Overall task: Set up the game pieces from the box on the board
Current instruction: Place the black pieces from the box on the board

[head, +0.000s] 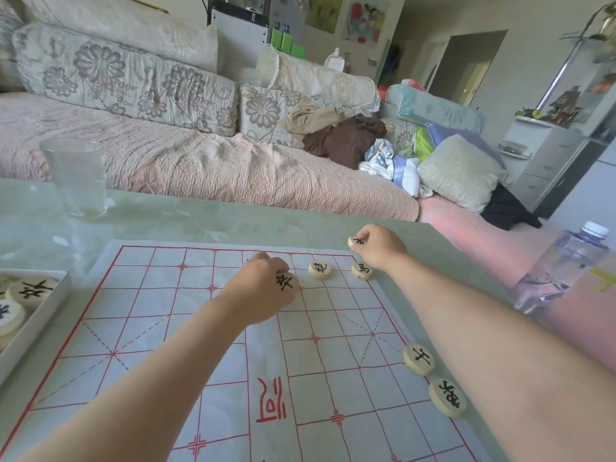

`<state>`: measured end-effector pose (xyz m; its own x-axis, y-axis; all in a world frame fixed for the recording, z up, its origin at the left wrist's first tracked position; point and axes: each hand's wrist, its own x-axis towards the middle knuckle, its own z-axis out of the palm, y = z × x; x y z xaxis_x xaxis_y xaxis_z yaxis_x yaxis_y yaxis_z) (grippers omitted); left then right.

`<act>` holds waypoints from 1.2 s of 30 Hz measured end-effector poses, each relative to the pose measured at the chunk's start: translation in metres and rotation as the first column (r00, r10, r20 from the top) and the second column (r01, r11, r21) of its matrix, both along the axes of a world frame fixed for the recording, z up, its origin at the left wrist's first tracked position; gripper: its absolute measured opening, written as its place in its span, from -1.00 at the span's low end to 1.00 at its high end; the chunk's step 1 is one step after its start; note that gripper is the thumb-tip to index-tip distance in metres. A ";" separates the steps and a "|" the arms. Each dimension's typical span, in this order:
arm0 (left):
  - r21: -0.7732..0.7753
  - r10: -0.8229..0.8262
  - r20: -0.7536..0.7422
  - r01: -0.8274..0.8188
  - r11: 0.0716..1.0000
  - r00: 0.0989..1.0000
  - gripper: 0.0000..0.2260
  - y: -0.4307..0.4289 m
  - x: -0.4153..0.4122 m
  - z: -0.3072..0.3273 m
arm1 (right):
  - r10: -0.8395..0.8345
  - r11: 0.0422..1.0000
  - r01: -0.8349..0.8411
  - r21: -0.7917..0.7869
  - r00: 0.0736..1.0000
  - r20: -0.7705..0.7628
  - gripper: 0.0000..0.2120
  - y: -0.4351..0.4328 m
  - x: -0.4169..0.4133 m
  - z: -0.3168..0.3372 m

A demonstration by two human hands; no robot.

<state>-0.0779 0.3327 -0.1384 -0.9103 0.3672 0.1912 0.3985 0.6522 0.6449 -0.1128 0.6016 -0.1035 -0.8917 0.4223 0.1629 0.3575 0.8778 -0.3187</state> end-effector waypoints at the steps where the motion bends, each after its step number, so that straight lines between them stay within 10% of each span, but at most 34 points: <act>1: -0.007 0.002 -0.008 -0.002 1.000 1.000 -0.71 0.000 -0.002 -0.001 | 0.008 1.000 -0.007 -0.008 1.000 0.027 -0.80 -0.001 -0.002 -0.003; 22: -0.074 0.000 -0.135 -0.010 0.997 0.991 -0.64 0.029 -0.001 -0.008 | 0.317 0.947 -0.313 0.071 0.947 -0.045 -0.83 -0.063 0.014 0.000; 36: -0.315 0.227 -0.199 -0.281 0.906 0.953 -0.72 -0.172 0.003 0.044 | 0.580 0.790 -0.592 -0.161 0.806 -0.119 -0.83 -0.259 0.026 0.032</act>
